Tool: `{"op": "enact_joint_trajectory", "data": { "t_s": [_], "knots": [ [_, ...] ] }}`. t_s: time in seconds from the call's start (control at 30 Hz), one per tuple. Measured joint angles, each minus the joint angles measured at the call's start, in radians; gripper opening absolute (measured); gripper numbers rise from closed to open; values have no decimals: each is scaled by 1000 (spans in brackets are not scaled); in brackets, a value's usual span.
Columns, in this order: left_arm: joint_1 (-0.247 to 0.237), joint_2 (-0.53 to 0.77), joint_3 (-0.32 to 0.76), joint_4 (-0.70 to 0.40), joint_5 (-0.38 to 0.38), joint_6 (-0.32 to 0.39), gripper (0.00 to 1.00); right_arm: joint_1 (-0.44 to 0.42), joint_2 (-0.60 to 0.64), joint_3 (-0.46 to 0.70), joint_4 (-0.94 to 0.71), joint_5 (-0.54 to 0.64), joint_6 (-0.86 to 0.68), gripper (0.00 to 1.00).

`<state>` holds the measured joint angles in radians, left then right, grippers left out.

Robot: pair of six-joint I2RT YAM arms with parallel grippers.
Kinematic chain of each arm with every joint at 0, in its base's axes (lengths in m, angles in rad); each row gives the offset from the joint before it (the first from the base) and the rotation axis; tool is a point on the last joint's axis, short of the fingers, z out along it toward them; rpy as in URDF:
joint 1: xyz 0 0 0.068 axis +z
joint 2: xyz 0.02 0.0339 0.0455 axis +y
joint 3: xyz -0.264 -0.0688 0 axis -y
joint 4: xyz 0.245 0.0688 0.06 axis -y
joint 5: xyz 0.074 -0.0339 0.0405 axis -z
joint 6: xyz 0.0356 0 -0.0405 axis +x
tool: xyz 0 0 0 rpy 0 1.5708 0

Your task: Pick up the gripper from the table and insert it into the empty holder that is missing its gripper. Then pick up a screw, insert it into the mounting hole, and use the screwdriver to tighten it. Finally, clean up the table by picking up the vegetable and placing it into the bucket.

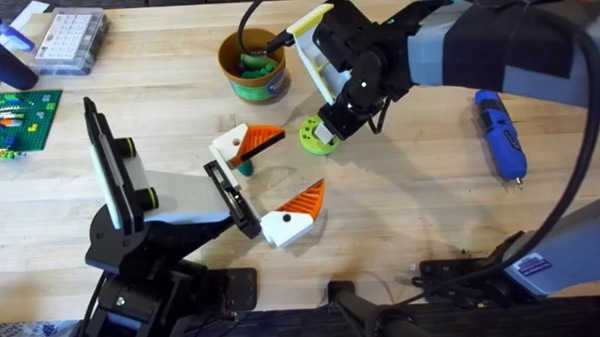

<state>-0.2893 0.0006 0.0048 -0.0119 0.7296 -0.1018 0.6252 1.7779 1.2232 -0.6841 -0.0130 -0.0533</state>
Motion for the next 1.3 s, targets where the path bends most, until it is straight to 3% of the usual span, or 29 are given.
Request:
{"op": "enact_joint_trajectory", "data": {
  "t_s": [0.47,1.0,1.3],
  "knots": [
    [0,0,0,-29,0,-4,995,-16,-29,20,-159,-3,1,260],
    [0,0,0,-30,0,-4,995,-22,-448,33,-256,-3,37,260],
    [0,0,0,-30,0,-4,995,-15,-470,-161,-85,-3,138,260]
  ]
}}
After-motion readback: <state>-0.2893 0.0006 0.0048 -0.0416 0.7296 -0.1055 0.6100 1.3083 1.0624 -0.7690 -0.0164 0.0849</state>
